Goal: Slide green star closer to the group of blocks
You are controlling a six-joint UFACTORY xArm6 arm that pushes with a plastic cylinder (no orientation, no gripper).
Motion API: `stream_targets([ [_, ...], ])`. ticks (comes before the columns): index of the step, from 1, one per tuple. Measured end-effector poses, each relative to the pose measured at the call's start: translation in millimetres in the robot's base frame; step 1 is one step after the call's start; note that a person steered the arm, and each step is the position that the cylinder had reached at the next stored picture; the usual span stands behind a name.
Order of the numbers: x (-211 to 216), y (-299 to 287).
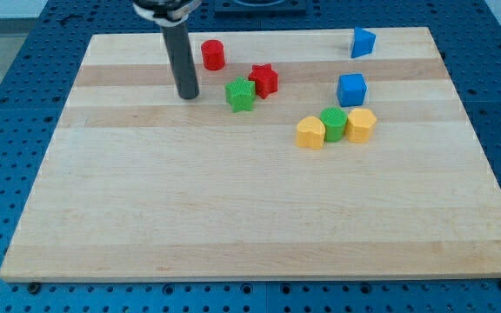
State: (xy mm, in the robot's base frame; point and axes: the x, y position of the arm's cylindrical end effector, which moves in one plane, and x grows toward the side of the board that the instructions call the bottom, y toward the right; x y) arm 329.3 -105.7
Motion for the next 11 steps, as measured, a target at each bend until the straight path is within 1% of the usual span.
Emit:
stream_targets([
  [1,-3,23],
  [2,23,33],
  [3,33,63],
  [4,30,53],
  [5,6,51],
  [6,-5,93],
  [7,15,109],
  [8,45,129],
  [9,48,128],
  [10,49,98],
  [11,59,91],
])
